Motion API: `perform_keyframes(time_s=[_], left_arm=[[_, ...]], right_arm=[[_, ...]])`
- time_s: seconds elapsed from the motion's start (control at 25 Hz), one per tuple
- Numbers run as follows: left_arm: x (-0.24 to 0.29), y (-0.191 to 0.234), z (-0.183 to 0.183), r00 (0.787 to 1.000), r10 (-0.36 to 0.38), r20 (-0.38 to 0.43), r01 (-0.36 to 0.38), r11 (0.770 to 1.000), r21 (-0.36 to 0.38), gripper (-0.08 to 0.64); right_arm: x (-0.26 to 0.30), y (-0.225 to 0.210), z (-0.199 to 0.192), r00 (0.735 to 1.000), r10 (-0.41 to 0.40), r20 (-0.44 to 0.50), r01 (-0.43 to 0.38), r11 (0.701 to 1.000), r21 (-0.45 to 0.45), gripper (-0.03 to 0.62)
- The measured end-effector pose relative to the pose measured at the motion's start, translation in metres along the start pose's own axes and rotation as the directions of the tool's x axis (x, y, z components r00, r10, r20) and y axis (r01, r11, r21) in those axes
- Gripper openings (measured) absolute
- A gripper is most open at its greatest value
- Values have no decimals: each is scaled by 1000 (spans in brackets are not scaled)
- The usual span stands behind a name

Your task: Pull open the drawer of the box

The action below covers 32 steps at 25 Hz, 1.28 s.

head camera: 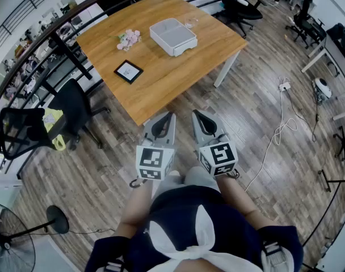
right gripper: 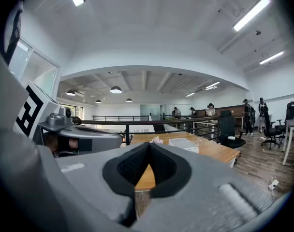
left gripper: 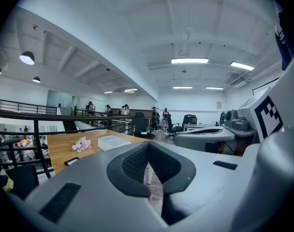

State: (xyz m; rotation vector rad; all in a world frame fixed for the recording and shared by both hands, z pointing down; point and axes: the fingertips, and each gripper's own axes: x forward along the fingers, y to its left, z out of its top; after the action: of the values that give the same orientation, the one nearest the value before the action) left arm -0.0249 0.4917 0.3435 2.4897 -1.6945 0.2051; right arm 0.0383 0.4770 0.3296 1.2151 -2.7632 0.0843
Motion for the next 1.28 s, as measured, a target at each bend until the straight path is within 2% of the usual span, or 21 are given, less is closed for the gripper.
perform_keyframes(time_s=[0.28, 0.44, 0.68, 0.96, 1.12, 1.28], left_arm=[[0, 10, -8, 1000, -23, -14, 22, 1000, -17, 17], [13, 21, -12, 999, -26, -20, 25, 999, -25, 17], [62, 38, -20, 997, -34, -65, 31, 999, -41, 17], [144, 56, -7, 998, -16, -66, 14, 999, -32, 17], [183, 70, 11, 998, 10, -58, -11, 1000, -29, 17], [220, 75, 15, 997, 39, -66, -41, 999, -25, 17]], right_arm=[[8, 9, -13, 1000, -1, -3, 1, 1000, 2, -3], [20, -4, -18, 1000, -11, -12, 11, 1000, 11, -3], [47, -47, -24, 999, -23, -33, 24, 999, 29, -2], [92, -121, -24, 999, -17, -46, 18, 1000, 18, -2], [120, -157, -15, 999, 6, -47, -6, 1000, 12, -2], [138, -192, -12, 998, 41, -44, -41, 999, 2, -3]])
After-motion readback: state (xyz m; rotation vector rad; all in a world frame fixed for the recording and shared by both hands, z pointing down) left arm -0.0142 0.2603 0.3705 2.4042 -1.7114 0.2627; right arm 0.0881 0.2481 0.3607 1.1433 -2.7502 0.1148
